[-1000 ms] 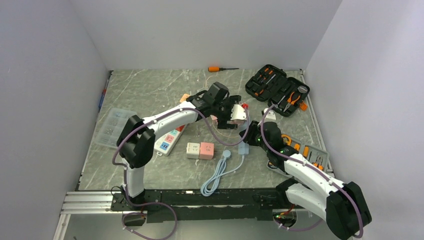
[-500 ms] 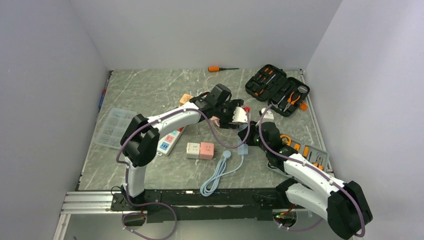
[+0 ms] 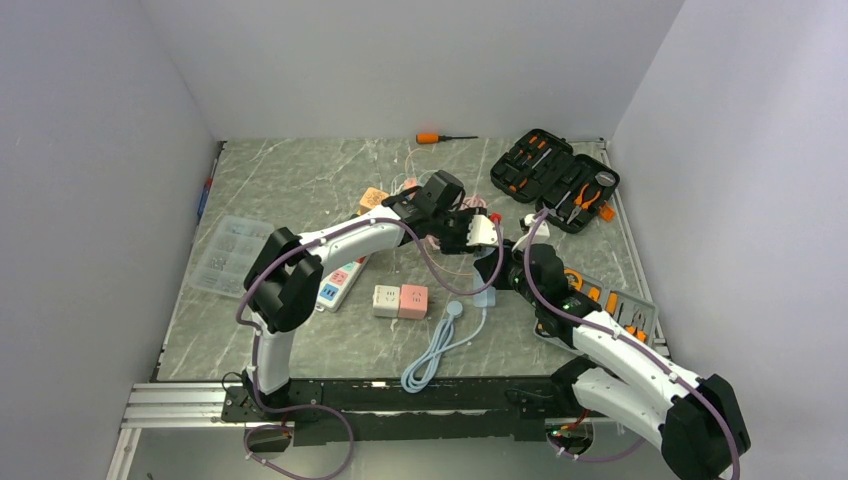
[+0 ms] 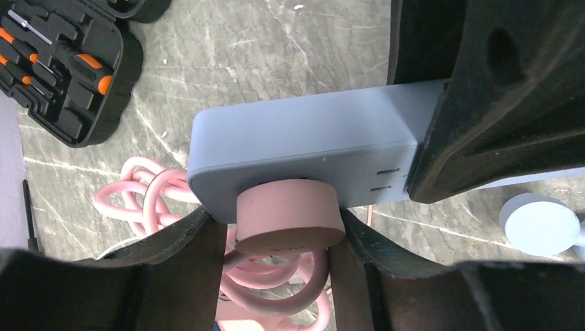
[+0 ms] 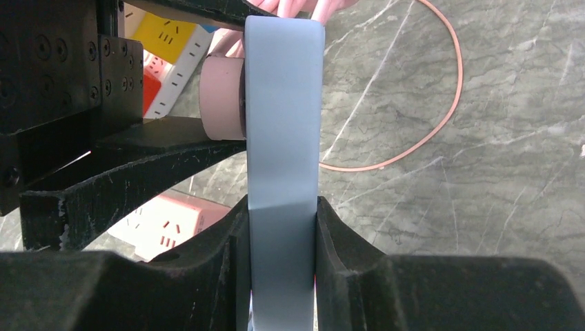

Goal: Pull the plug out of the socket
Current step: Remove the plug from the socket.

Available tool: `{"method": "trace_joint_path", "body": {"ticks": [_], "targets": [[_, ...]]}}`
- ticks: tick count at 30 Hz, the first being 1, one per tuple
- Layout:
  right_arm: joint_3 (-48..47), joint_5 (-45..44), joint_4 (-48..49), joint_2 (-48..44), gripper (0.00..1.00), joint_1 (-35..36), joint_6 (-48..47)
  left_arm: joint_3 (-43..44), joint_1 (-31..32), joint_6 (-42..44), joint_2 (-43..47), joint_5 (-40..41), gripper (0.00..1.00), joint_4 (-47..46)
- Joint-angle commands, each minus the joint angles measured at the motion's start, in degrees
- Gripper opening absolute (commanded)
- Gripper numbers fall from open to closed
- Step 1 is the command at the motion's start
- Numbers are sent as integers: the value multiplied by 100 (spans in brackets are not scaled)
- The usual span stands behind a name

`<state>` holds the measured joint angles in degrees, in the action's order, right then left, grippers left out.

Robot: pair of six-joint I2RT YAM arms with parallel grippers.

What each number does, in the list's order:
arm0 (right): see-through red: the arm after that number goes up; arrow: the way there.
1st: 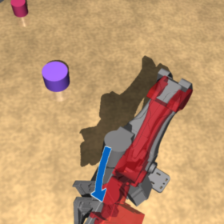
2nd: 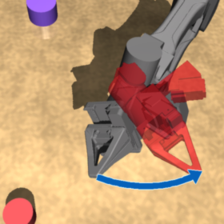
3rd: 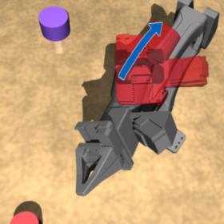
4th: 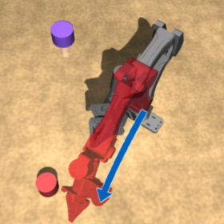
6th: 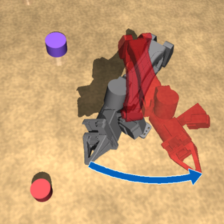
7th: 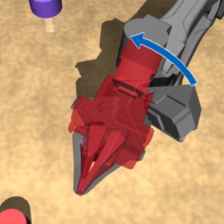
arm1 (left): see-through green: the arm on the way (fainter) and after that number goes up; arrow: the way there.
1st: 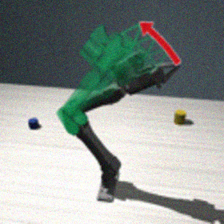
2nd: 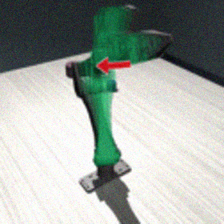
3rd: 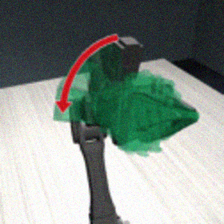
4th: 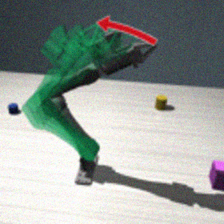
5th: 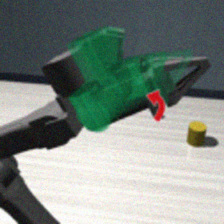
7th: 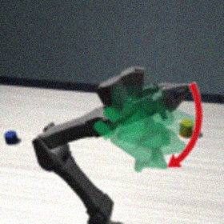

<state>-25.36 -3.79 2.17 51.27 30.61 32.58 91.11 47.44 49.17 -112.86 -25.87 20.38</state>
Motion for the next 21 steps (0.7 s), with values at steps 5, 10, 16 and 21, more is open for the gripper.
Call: {"method": "trace_joint_path", "body": {"ticks": [5,10,16,21], "targets": [[-215,-24,1043,-168,0,48,197,90,-29,-63,-91,-44,0,148],[-190,-360,809,-87,0,44,157,8,-102,-22,18,26,0,141],[-6,-436,801,-164,0,23,211,-220,-229,-71,286,114,31,165],[-39,-256,777,-292,0,25,240,-351,-255,-61,411,196,73,156]]}}
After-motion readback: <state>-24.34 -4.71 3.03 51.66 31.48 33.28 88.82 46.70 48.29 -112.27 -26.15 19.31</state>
